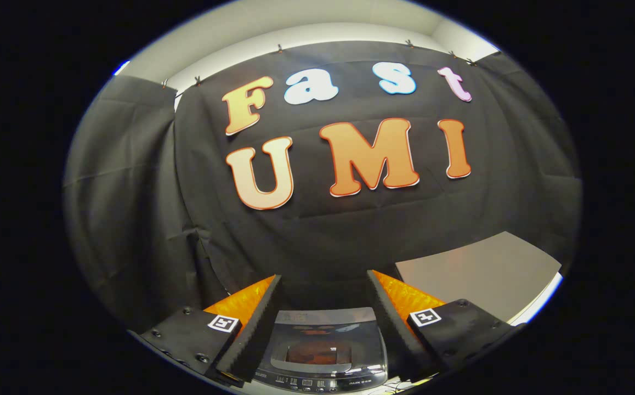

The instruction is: Put the clothes into the washing machine and then close the washing machine lid.

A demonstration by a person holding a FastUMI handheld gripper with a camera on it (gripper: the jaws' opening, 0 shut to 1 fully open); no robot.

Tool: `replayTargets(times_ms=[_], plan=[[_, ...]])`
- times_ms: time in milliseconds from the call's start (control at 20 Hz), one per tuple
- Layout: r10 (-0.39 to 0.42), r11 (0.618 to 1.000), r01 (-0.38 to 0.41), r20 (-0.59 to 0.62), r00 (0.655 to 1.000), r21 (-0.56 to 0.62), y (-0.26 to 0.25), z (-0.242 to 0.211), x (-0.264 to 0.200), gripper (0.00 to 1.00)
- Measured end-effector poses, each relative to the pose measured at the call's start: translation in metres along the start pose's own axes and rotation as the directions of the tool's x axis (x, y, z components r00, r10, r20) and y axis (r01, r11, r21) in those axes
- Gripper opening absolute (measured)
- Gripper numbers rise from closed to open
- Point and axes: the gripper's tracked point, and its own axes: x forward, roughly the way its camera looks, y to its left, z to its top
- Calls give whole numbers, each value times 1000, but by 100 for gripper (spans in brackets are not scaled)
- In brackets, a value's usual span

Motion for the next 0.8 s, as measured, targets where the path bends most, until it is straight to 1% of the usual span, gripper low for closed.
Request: replayTargets(times_ms=[100, 200, 250, 350, 550, 650, 800], plan=[[-9, 1000, 9, 6, 1000, -1, -18, 11, -20, 97], [-38, 994, 43, 45, 998, -97, -36, 35, -44, 97], [-34, 992, 41, 61, 998, -122, -41, 49, -53, 97], [-16, 994, 23, 71, 997, -108, -45, 65, -73, 97], [-33, 993, 46, 118, 992, -110, -78, 99, -109, 97], [-48, 992, 62, 121, 991, -114, -96, 107, -119, 97], [-49, 993, 63, 128, 991, -103, -113, 116, -132, 97]])
